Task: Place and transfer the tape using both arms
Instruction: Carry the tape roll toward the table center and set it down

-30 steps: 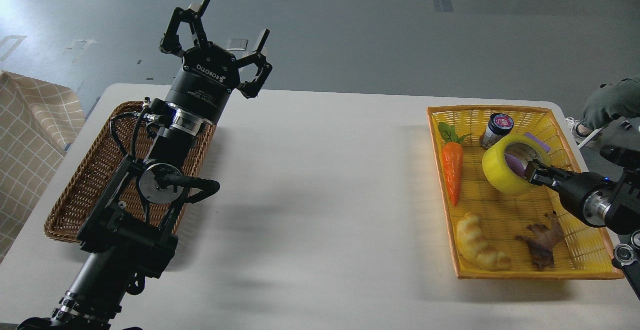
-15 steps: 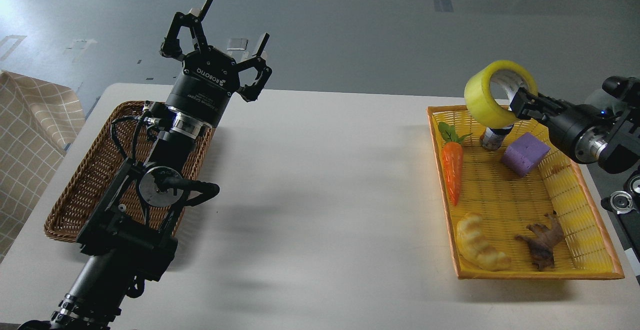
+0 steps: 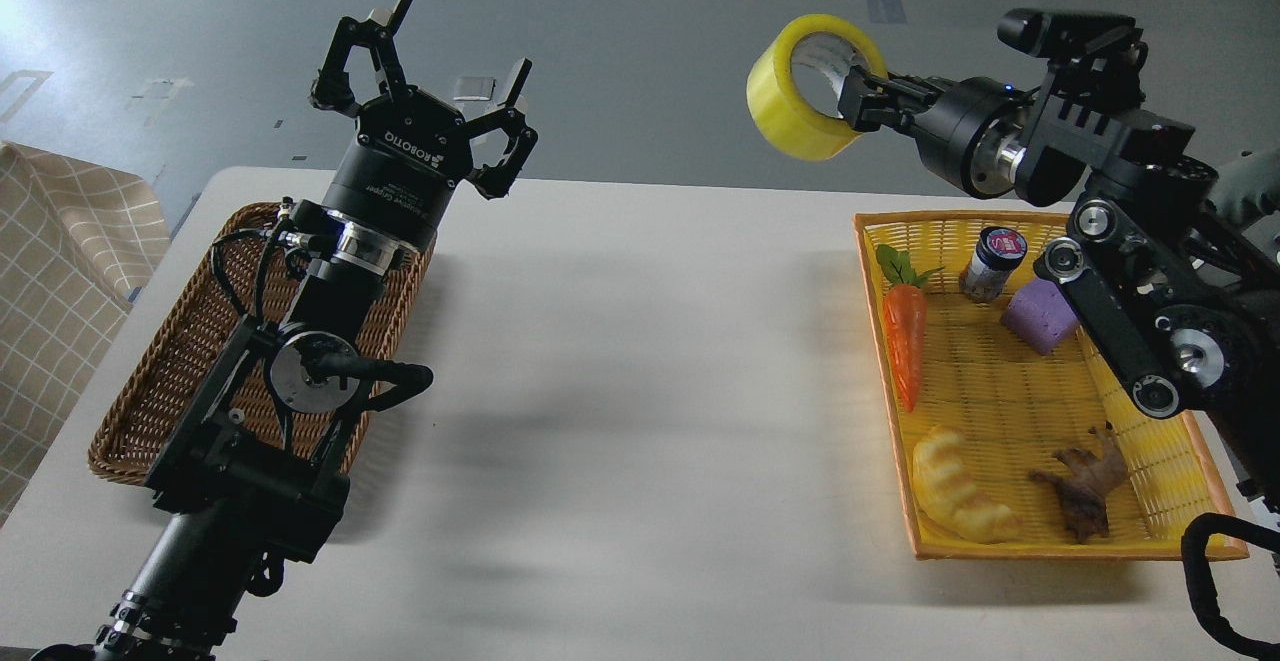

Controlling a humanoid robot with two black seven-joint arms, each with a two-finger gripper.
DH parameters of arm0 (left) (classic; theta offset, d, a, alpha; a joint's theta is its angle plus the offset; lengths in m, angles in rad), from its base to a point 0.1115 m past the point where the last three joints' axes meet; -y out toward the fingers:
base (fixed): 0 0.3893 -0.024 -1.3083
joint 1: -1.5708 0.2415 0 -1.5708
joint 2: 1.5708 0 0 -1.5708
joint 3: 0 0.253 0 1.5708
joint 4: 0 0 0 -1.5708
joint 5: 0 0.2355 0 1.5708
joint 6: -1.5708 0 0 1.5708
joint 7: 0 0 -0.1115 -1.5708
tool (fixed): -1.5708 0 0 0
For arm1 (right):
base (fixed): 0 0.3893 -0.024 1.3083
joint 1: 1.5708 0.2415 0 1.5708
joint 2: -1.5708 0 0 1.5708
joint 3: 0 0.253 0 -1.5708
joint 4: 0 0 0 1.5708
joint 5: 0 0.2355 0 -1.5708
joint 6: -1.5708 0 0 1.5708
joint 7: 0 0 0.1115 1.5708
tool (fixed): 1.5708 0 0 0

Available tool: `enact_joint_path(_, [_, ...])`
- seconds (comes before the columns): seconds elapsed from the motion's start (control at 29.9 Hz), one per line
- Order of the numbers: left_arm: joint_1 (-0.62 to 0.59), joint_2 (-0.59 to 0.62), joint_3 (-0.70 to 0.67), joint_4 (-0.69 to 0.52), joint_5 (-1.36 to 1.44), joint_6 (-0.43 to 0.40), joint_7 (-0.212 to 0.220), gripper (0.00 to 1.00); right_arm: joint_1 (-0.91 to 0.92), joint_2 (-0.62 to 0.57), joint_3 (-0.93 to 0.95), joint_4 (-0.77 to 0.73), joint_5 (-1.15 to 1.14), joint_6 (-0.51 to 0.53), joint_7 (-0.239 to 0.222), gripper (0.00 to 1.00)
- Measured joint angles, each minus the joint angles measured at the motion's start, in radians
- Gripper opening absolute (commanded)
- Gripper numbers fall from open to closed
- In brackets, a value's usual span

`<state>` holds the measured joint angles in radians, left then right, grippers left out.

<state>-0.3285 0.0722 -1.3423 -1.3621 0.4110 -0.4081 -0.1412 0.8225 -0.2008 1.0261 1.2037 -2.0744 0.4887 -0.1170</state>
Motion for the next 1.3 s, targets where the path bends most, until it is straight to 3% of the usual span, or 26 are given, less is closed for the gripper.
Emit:
enact_joint_path(0.53, [0.000,0.001,-0.014,0.000,0.000,0.001,0.000,0.98,-0.022,0.194,-0.211,-0.059,-0.060,0.000,0.000,0.06])
enact_joint_path(1.3, [0.026,0.008,-0.045,0.000,-0.001,-0.007,0.000,0.98,-0.157,0.201,-0.288,-0.076,-0.107,0.000,0.000,0.08])
